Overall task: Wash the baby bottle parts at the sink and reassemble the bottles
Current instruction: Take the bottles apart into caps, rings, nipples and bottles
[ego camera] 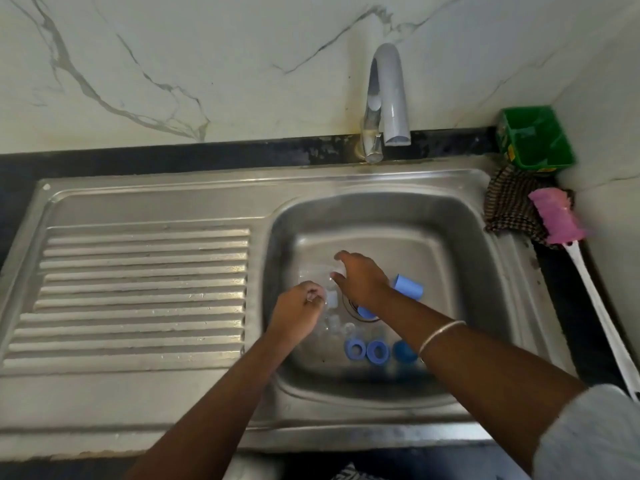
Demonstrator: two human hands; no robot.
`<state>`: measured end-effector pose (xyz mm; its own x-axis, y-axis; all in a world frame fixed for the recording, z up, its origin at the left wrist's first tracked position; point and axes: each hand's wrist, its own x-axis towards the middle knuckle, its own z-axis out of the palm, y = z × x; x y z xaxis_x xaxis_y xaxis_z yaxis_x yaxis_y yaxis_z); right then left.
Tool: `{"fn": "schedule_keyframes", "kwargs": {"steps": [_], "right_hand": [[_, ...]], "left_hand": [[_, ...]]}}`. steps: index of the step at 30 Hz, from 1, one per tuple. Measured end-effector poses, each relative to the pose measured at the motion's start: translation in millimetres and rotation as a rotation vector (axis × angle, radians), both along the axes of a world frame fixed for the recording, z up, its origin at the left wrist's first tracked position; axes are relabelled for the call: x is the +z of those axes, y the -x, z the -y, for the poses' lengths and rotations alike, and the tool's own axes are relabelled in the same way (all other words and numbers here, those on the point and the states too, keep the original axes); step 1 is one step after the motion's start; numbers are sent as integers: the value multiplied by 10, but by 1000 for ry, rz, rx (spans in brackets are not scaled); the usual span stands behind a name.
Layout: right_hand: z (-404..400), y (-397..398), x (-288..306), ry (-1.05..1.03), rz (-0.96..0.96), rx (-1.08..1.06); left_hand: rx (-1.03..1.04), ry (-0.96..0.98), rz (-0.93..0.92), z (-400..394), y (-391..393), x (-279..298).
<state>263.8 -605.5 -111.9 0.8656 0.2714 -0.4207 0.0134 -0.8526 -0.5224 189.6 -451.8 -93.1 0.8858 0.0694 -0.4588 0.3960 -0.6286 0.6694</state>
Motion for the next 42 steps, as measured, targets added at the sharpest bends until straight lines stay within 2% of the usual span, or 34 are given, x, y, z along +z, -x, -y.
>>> {"fn": "schedule_keyframes", "kwargs": {"steps": [5, 10, 16, 22, 25, 32, 34, 37, 39, 42], "right_hand": [[-219, -259, -171, 166, -79, 169], [-308, -284, -340, 207, -109, 246], [-201, -249, -336, 29, -43, 163], [51, -133, 43, -279, 56, -120], [227, -66, 252, -348, 68, -238], [564, -12, 585, -386, 138, -327], [641, -66, 654, -450, 123, -338], [700, -274, 770, -609, 161, -478], [721, -522, 846, -623, 273, -553], [689, -924, 1010, -631, 374, -497]], "left_hand": [[29, -21, 22, -45, -36, -56], [57, -47, 91, -65, -66, -66], [31, -71, 111, -83, -154, -64], [-116, -263, 230, 41, -290, 55], [-158, -327, 289, 210, -359, 178], [-204, -244, 235, 613, -535, 388], [-187, -134, 231, 661, -571, 424], [-27, 133, 209, 683, -591, 442], [70, 190, 254, 690, -625, 446], [124, 212, 298, 712, -702, 484]]}}
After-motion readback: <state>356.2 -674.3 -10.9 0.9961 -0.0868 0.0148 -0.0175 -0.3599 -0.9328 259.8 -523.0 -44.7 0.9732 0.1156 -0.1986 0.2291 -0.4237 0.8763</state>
